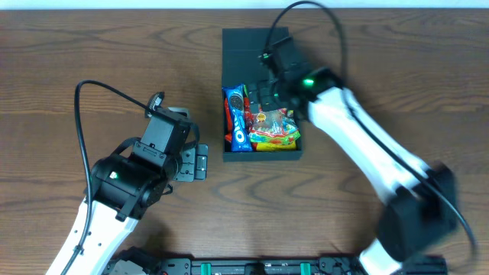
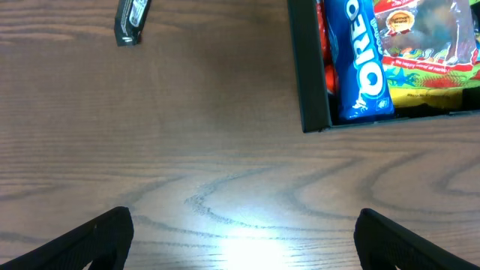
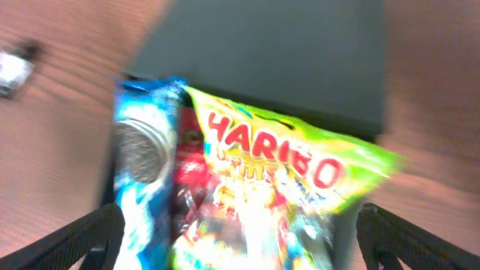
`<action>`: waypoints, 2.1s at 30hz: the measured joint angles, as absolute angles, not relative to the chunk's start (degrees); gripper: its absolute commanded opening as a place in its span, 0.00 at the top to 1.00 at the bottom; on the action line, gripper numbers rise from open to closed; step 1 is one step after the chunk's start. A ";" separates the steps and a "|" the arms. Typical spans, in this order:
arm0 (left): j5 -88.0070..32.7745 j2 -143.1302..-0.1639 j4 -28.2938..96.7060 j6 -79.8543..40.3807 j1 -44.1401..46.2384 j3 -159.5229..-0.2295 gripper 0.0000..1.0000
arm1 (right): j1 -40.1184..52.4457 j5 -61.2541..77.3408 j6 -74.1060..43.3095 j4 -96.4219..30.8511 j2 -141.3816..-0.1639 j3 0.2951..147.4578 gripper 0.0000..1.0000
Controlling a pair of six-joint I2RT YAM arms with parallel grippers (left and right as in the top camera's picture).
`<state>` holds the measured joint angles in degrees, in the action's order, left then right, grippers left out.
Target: Pack container
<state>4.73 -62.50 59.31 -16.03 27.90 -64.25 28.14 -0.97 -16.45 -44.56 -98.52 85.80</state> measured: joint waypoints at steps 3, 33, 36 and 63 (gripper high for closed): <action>4.73 -62.50 59.31 -16.03 27.90 -64.25 0.05 | 27.55 -1.15 -15.55 -49.47 -88.16 85.97 0.01; 5.28 -62.50 55.48 -13.61 27.90 -64.25 0.04 | 25.71 -16.36 -11.46 -67.92 -47.88 63.18 0.01; 8.34 -63.18 57.45 -13.30 27.77 -65.49 0.05 | 25.74 -16.43 -11.46 -67.90 -47.88 63.18 0.01; 1.91 -97.10 62.76 1.56 6.85 -89.08 0.05 | 25.71 -16.08 -11.46 -67.90 -47.88 63.13 0.01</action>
<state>1.91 -97.10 62.76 1.56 6.85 -89.08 25.71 -16.08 -11.46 -67.90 -47.88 63.13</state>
